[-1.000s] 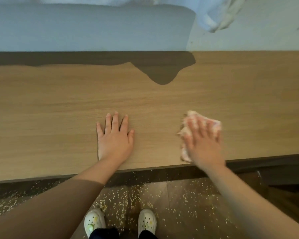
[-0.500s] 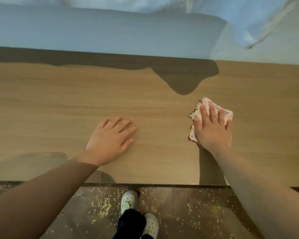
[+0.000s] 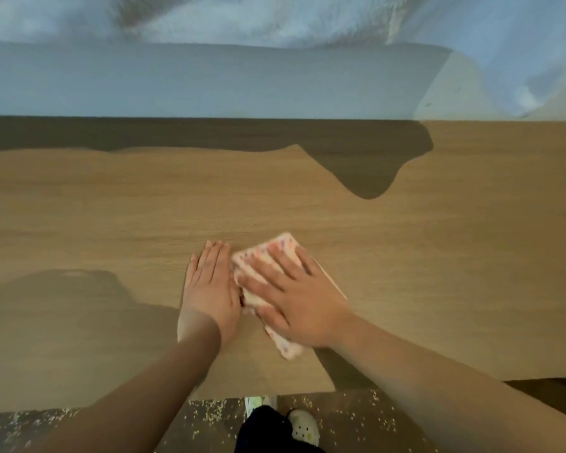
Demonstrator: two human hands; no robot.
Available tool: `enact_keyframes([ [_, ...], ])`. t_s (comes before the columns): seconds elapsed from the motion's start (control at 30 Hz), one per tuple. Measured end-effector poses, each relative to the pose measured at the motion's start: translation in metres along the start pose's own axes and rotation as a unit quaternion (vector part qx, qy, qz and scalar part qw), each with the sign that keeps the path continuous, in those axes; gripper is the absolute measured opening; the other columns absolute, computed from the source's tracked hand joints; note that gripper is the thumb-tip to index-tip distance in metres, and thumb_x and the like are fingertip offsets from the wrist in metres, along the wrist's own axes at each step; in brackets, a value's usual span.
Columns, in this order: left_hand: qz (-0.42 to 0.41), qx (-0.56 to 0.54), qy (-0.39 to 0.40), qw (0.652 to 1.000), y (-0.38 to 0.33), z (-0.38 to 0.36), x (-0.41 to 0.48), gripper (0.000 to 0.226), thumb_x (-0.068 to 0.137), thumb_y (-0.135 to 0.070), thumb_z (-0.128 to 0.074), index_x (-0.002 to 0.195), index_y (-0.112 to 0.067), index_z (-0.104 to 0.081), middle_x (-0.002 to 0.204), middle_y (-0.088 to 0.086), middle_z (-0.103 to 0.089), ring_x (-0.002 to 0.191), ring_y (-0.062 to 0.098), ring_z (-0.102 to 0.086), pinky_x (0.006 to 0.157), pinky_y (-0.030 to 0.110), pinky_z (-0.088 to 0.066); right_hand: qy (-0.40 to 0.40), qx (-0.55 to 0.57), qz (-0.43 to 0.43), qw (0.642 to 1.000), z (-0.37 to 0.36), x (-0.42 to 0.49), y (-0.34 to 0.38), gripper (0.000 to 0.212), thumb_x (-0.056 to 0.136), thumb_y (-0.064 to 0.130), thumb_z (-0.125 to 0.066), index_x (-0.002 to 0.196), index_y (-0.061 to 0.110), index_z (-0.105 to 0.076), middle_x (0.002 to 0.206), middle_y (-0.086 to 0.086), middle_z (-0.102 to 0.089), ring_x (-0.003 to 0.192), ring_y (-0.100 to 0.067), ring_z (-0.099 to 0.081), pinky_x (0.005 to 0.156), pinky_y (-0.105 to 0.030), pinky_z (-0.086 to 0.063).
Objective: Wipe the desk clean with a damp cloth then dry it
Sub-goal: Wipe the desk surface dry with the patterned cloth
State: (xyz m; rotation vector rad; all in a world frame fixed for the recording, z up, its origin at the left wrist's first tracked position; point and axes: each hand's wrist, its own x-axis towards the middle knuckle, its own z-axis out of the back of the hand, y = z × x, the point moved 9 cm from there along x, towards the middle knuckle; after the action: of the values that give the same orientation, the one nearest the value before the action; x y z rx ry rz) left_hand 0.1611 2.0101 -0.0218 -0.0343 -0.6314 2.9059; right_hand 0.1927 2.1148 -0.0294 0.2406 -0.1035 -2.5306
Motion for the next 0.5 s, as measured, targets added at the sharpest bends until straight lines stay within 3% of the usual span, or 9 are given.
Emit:
enact_keyframes([
  [0.07, -0.008, 0.012, 0.022, 1.0, -0.003, -0.001, 0.0, 0.075, 0.083, -0.039, -0.005, 0.14, 0.0, -0.034, 0.148, 0.016, -0.032, 0.141, 0.026, -0.019, 0.115, 0.033, 0.0, 0.02, -0.03, 0.04, 0.999, -0.014, -0.05, 0.005, 0.051, 0.098, 0.049, -0.012, 0.146, 0.034, -0.016, 0.155, 0.003, -0.015, 0.143, -0.027, -0.008, 0.112, -0.048, -0.004],
  [0.13, -0.033, 0.084, 0.054, 0.994, -0.009, -0.007, -0.001, 0.079, 0.083, -0.051, -0.002, 0.145, -0.007, -0.025, 0.153, 0.017, -0.02, 0.143, 0.027, -0.007, 0.115, 0.037, 0.003, 0.011, -0.064, 0.002, 0.998, -0.016, -0.081, -0.026, 0.05, 0.098, 0.052, -0.011, 0.145, 0.034, -0.015, 0.154, 0.0, -0.021, 0.142, -0.024, -0.011, 0.111, -0.046, -0.008],
  [0.2, -0.049, 0.168, 0.096, 0.98, -0.011, -0.015, -0.006, 0.085, 0.081, -0.062, 0.003, 0.149, -0.014, -0.012, 0.154, 0.02, -0.008, 0.143, 0.032, 0.002, 0.114, 0.043, 0.005, -0.019, -0.04, -0.191, 0.981, -0.005, -0.102, -0.088, 0.052, 0.095, 0.055, -0.002, 0.145, 0.039, -0.004, 0.156, 0.001, -0.015, 0.143, -0.017, 0.0, 0.114, -0.043, -0.003],
  [0.27, -0.059, 0.205, 0.103, 0.972, -0.012, -0.02, -0.007, 0.084, 0.082, -0.064, 0.002, 0.148, -0.015, -0.016, 0.153, 0.023, -0.012, 0.142, 0.037, -0.003, 0.114, 0.049, -0.002, -0.011, 0.047, -0.402, 0.914, -0.002, -0.125, -0.122, 0.058, 0.089, 0.054, 0.004, 0.144, 0.04, 0.008, 0.157, 0.005, 0.007, 0.141, -0.017, 0.018, 0.114, -0.042, 0.01],
  [0.3, -0.058, 0.206, 0.103, 0.971, -0.014, -0.02, -0.007, 0.081, 0.085, -0.062, -0.002, 0.147, -0.014, -0.023, 0.152, 0.023, -0.017, 0.141, 0.04, -0.008, 0.113, 0.053, -0.008, -0.017, 0.066, -0.432, 0.899, -0.003, -0.125, -0.112, 0.059, 0.088, 0.053, 0.004, 0.145, 0.038, 0.01, 0.156, 0.005, 0.013, 0.14, -0.021, 0.021, 0.113, -0.044, 0.013],
  [0.37, -0.051, 0.201, 0.104, 0.973, -0.018, -0.022, -0.008, 0.077, 0.086, -0.058, -0.002, 0.147, -0.016, -0.024, 0.152, 0.02, -0.018, 0.141, 0.041, -0.008, 0.112, 0.055, -0.009, -0.047, 0.052, -0.353, 0.933, -0.005, -0.102, -0.055, 0.057, 0.093, 0.052, 0.002, 0.147, 0.033, 0.001, 0.156, -0.001, 0.006, 0.141, -0.03, 0.013, 0.114, -0.049, 0.008],
  [0.43, -0.032, 0.188, 0.105, 0.976, -0.025, -0.026, -0.015, 0.077, 0.081, -0.054, 0.007, 0.149, -0.022, -0.011, 0.156, 0.013, -0.005, 0.142, 0.036, 0.005, 0.112, 0.052, 0.001, -0.028, 0.05, -0.228, 0.972, -0.016, -0.086, 0.005, 0.052, 0.098, 0.05, -0.008, 0.144, 0.031, -0.019, 0.153, -0.003, -0.02, 0.141, -0.033, -0.012, 0.11, -0.052, -0.008],
  [0.5, -0.003, 0.169, 0.098, 0.981, -0.032, -0.028, -0.022, 0.074, 0.081, -0.05, 0.009, 0.149, -0.025, -0.006, 0.157, 0.008, 0.0, 0.142, 0.032, 0.011, 0.112, 0.05, 0.008, -0.011, 0.033, -0.181, 0.983, -0.017, -0.09, 0.01, 0.051, 0.098, 0.051, -0.008, 0.145, 0.032, -0.016, 0.153, -0.002, -0.018, 0.14, -0.032, -0.013, 0.113, -0.054, -0.008],
])
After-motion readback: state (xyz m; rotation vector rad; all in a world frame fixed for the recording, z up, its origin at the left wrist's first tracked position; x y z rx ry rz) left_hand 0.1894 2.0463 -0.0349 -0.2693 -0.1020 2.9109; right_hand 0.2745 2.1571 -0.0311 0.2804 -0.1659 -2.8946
